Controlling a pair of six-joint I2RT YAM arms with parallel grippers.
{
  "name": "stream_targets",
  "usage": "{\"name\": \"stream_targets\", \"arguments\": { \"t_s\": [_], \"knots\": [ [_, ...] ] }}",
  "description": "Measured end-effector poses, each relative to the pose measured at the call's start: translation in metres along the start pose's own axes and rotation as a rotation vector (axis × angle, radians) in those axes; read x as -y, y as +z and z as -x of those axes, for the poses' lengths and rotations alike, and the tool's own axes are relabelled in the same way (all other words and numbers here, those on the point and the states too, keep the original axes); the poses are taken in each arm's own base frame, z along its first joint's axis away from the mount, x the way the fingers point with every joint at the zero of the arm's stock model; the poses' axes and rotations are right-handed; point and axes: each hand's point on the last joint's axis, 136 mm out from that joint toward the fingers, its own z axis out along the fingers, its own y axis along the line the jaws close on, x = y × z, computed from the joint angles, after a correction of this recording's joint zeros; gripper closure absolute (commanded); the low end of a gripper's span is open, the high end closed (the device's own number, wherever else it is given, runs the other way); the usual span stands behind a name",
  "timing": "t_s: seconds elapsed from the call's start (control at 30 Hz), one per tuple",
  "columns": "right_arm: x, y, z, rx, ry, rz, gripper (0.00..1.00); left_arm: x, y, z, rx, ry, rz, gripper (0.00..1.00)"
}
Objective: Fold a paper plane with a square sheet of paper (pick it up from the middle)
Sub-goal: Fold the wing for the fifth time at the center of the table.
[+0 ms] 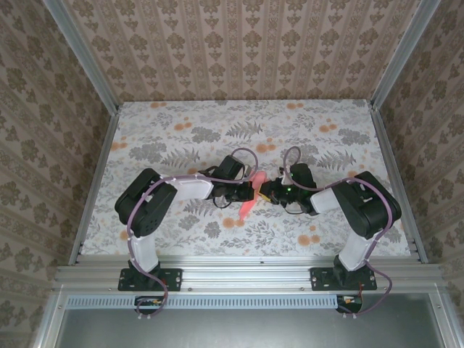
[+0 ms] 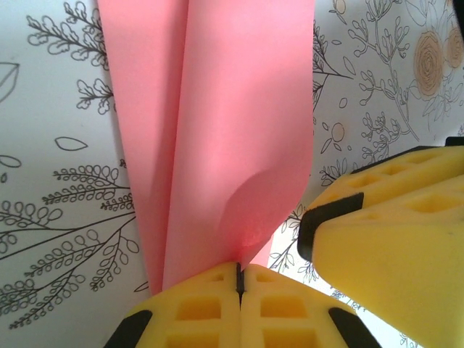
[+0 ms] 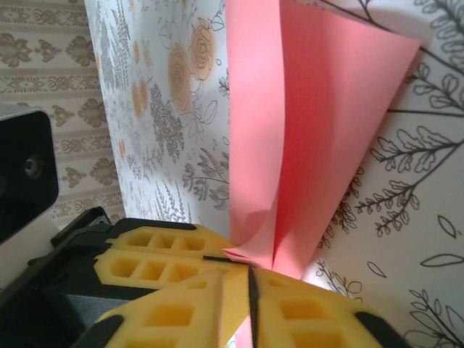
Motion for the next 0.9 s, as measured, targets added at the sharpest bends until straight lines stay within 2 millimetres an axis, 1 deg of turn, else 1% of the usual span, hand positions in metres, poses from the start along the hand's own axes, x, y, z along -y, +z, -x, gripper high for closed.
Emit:
{"name": "stream_targets", "arguments": {
  "t_s": [0.2,0.37,0.5,0.73,0.9],
  "knots": [
    [-0.005,0.001,0.002,0.001,0.021,0.026,0.68,0.000,0.000,0.000,0.000,0.006,-0.001,0.99],
    [0.004,0.004,0.001,-0.011,0.057,0.016,0.66,0.003,0.001,-0.002,-0.006,0.030,-0.007,0.97],
    [0.004,0.004,0.003,-0.010,0.070,0.022,0.64,0.006,0.002,-0.004,-0.009,0.052,-0.017,0.96],
    [0.004,0.004,0.003,-0.018,0.086,0.029,0.65,0.007,0.003,-0.004,-0.011,0.101,-0.022,0.89],
    [0.007,0.004,0.003,-0.023,0.094,0.027,0.72,0.010,0.004,-0.006,-0.018,0.136,-0.030,0.86]
  ]
}}
